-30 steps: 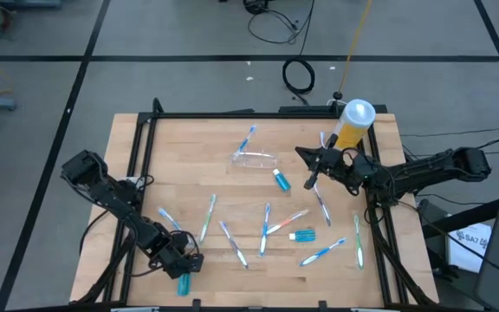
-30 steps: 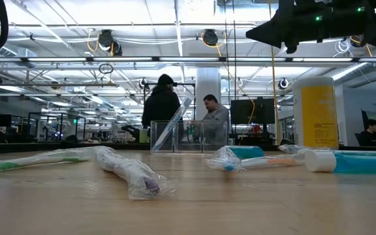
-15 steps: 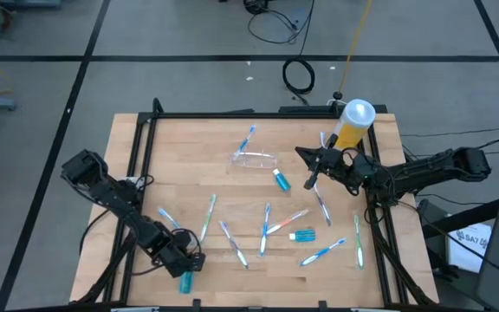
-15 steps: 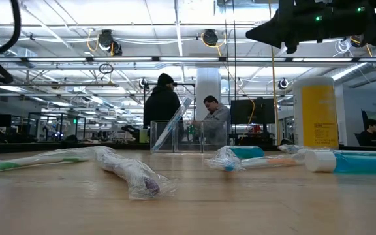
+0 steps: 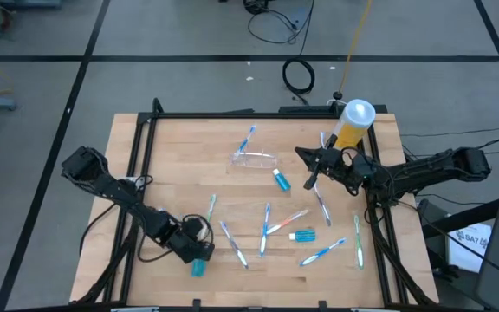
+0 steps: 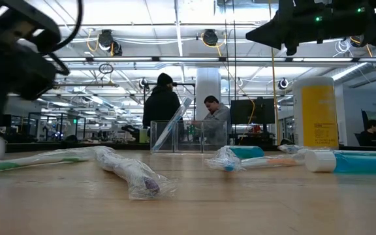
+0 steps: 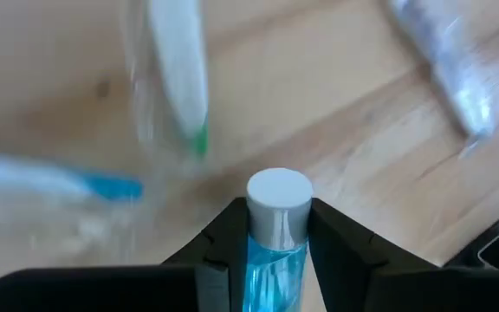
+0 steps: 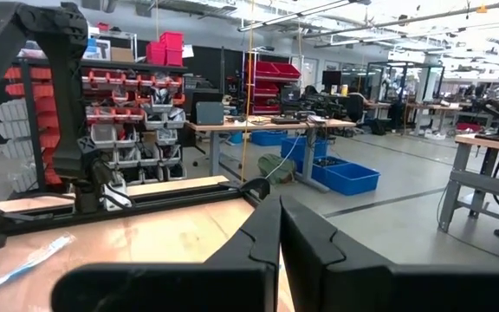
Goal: Pick & Place toothbrushing station
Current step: Put the mouthwash into the transparent organizer
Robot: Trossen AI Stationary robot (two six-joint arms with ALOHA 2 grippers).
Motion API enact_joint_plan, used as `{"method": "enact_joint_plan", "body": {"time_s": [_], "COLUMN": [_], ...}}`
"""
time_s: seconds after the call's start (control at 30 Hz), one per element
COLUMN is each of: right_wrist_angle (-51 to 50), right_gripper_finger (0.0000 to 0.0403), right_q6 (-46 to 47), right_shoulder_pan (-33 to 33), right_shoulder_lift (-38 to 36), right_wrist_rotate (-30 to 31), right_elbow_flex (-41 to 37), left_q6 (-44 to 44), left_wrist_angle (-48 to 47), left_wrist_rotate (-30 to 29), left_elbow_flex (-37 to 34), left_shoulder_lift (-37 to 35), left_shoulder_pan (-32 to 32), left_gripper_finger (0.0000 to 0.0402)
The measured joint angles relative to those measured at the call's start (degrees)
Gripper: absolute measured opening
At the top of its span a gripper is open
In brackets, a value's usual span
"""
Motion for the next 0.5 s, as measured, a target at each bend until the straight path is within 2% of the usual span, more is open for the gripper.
{"method": "enact_joint_plan", "body": {"time_s": [0.37, 0.5], "right_wrist_angle": [-0.3, -0.5], "right_gripper_finger": [0.0002, 0.0002], "right_q6": [0.0, 0.1], "right_shoulder_pan": [0.0, 0.0], "right_shoulder_lift": [0.0, 0.0], "right_wrist_rotate": [0.0, 0.0], "right_elbow_flex": [0.0, 0.0], "left_q6": [25.6, 34.4], "left_wrist_angle": [0.9, 4.6], "left_wrist_rotate": [-10.8, -14.4], "left_elbow_flex": [0.0, 0.0], "left_shoulder_lift": [-2.9, -2.9], "left_shoulder_pan": [11.2, 15.1], "left_gripper_finger": [0.0101, 0.0101]}}
